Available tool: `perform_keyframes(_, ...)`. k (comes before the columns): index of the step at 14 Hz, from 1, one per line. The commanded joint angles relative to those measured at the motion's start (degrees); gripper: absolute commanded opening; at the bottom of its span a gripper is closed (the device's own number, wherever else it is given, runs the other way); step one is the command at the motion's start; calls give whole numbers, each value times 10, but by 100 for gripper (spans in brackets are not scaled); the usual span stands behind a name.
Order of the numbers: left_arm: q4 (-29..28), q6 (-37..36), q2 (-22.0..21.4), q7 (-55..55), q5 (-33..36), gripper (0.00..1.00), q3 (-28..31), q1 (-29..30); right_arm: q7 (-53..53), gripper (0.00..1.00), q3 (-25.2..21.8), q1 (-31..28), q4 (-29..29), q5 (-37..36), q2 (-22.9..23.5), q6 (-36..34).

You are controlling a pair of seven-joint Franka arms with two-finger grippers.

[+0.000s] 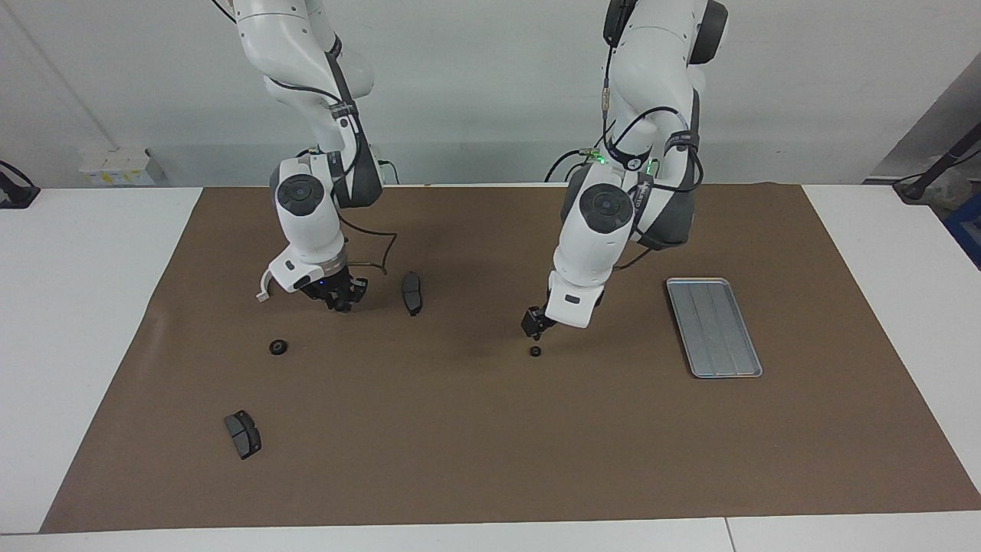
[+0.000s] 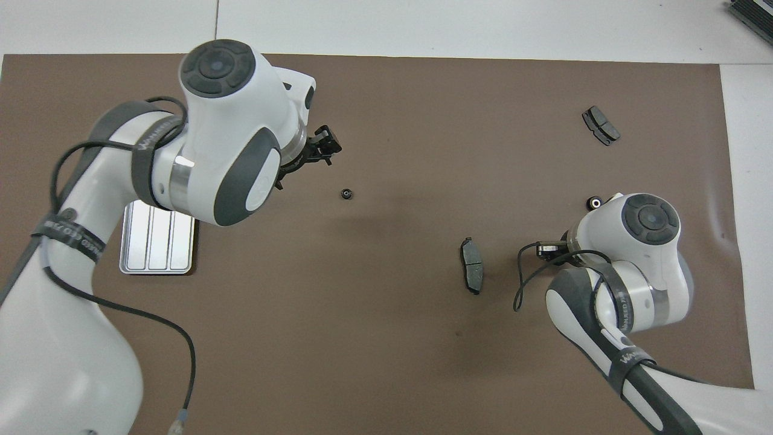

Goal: Place bearing gear from tray to pile

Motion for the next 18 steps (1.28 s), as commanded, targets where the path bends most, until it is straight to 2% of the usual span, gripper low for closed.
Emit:
perform_keyframes(1, 49, -95, -21, 5, 40, 100, -2, 22, -19, 95, 8, -11, -22, 9, -24, -10)
perform_keyframes(2, 54, -110, -30, 6, 67, 100, -2, 22, -16, 100, 8, -11, -19, 10, -24, -14)
perform_keyframes(4, 54, -114, -56, 9, 112, 100, -2, 22, -15, 100, 8, -5, 3, 11, -24, -19)
perform_keyframes(6, 54, -117, -73, 19, 116, 100, -1, 26, -6, 100, 13, 3, 37, 14, -21, -33)
perform_keyframes(8, 55, -127, -82, 28, 111, 100, -3, 50, 13, 100, 13, 38, 69, 14, -8, -22)
perform_keyframes(11, 56, -128, -96, 28, 95, 100, -4, 51, 68, 100, 13, 96, 133, 51, 23, -20)
perform_keyframes(14, 76, -133, -100, 27, 70, 100, -2, 55, 131, 100, 13, 149, 217, 53, 73, -32)
perform_keyframes(18, 82, -140, -101, 28, 45, 100, -4, 95, 205, 100, 13, 202, 378, 53, 178, -89)
